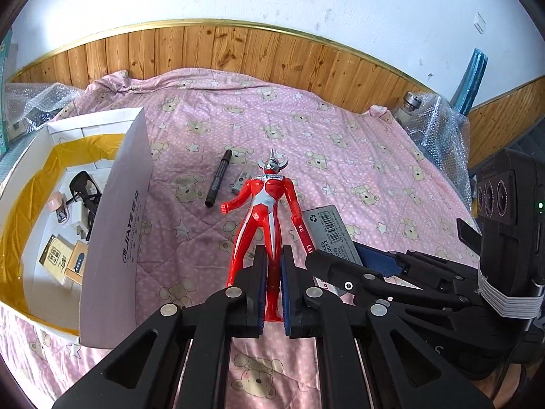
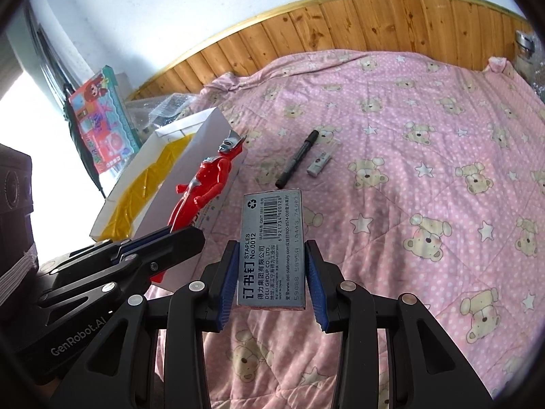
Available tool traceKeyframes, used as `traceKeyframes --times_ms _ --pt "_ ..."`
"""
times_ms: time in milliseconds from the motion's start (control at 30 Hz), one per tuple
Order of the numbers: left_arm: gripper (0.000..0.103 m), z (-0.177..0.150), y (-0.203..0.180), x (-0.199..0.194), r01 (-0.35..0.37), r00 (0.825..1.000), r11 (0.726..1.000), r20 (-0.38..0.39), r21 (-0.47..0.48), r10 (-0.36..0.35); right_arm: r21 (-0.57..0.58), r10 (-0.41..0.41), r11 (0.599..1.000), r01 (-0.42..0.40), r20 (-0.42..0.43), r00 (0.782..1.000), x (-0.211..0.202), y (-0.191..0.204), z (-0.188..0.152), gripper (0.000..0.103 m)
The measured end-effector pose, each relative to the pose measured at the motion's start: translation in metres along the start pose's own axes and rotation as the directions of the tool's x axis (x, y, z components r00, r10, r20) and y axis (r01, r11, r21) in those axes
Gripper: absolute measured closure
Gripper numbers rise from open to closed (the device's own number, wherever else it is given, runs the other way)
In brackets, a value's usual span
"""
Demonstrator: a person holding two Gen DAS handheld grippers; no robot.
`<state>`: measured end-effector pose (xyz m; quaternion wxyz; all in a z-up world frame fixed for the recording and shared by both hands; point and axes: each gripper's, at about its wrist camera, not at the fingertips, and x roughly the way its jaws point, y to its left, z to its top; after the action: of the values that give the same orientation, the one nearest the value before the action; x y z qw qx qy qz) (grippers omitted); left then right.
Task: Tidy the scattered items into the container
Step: 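Carry the red toy figure and staple box over the white box with both tools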
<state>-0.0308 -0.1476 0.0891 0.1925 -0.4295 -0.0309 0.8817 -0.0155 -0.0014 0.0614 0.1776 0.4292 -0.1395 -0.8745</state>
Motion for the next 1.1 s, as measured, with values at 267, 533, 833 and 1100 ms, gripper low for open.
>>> traceKeyframes --times_ms 267,533,833,1100 --pt "0.095 -0.003 0.002 -0.026 -0.002 0.999 1.0 0.046 -0.003 0.002 -0.036 0.011 0.999 -0.01 0.018 1.0 -0.011 0.019 -0.001 0.063" --pt "0.095 -0.01 0.013 -0.049 -0.01 0.997 1.0 0.082 -0.025 0.012 -0.074 0.025 0.997 -0.023 0.026 0.999 -0.02 0.042 -0.005 0.063" --pt "0.095 -0.02 0.029 -0.072 -0.016 0.993 0.999 0.117 -0.049 0.022 -0.109 0.028 0.994 -0.025 0.028 0.999 -0.024 0.066 -0.009 0.064" --pt "0.095 -0.023 0.053 -0.092 -0.021 0.987 0.995 0.157 -0.094 0.036 -0.157 0.036 0.987 -0.031 0.032 0.999 -0.025 0.093 -0.005 0.064"
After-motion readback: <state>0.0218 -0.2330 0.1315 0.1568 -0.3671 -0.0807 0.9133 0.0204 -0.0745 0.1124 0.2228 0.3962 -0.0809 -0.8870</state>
